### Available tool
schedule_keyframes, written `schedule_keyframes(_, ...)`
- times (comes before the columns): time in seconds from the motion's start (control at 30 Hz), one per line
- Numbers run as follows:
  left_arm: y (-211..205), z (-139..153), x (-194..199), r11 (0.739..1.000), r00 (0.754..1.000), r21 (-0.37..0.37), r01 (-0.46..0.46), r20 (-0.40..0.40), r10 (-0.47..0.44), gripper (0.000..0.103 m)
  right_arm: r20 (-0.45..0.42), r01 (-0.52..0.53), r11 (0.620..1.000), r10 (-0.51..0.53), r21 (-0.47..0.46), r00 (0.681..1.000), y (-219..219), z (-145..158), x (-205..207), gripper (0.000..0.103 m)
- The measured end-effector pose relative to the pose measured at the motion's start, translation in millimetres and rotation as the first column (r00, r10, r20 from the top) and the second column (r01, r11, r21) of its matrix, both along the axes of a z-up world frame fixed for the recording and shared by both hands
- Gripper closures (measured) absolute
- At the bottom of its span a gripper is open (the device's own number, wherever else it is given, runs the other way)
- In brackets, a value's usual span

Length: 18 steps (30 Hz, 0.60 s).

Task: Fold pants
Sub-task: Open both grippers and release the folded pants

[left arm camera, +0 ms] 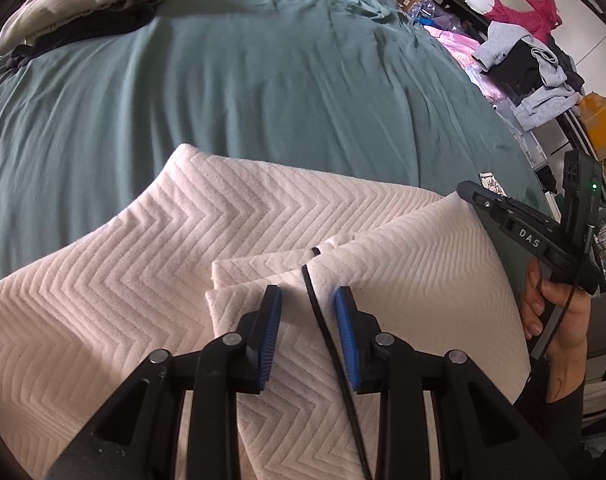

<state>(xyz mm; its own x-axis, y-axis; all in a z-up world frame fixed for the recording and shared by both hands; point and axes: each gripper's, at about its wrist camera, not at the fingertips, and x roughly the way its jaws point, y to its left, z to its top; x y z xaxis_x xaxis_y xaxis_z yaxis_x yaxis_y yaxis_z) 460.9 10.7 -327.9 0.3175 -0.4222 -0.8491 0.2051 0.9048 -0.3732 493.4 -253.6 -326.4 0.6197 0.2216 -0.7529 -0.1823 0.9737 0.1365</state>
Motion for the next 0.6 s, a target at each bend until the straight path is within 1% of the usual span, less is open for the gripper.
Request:
schedule_keyframes(0.03,0.3,-0.1,0.2,1.000,1.000,-0.005,-0.001,-0.002,0.001,0.077,0.009,0.011,1.000,-0.011,0.021,1.000,-5.7,1.3,0.0,0.000)
schedule_keyframes(0.07,0.4,0.0,0.3,1.000,1.000,-0.008,-0.002,-0.004,0.002,0.077,0.029,0.011,0.999,-0.012,0.052,1.000,-10.3,10.5,-11.3,0.000)
schedule_keyframes(0.1,0.3,0.2,0.5,1.000,1.000,-0.007,-0.002,-0.004,0.002,0.077,0.038,0.002,0.998,-0.005,0.058,0.999,-8.8,18.7,-20.6,0.000)
schedule_keyframes(0.17,2.2,0.2,0.0,1.000,1.000,0.000,0.000,-0.002,0.000,0.077,0.046,-0.045,0.998,0.043,0.039,0.998,-3.5,32.7,-43.1,0.000)
schedule_keyframes(0.23,2.2,1.2,-0.7,1.000,1.000,0.005,0.000,0.000,0.000,0.077,0.016,-0.068,0.998,0.067,0.007,0.998,6.6,36.5,-57.0,0.000)
schedule_keyframes(0.33,1.6,2.0,-1.8,1.000,1.000,0.001,-0.003,0.006,0.003,0.077,-0.043,-0.080,0.993,0.076,-0.083,0.996,15.1,20.7,-66.8,0.000)
schedule_keyframes(0.37,1.8,2.1,-3.0,1.000,1.000,0.000,-0.005,0.007,0.005,0.077,-0.063,-0.084,0.989,0.077,-0.119,0.995,14.5,11.2,-70.3,0.000)
schedule_keyframes(0.47,-0.1,2.3,-4.4,1.000,1.000,0.007,-0.004,0.010,0.004,0.077,-0.105,-0.087,0.990,0.075,-0.112,0.992,6.6,-2.9,-84.2,0.000)
schedule_keyframes(0.6,0.5,2.7,-5.0,1.000,1.000,-0.007,-0.014,0.006,0.014,0.077,-0.123,-0.104,0.983,0.086,-0.148,0.989,4.4,-4.8,-113.3,0.000)
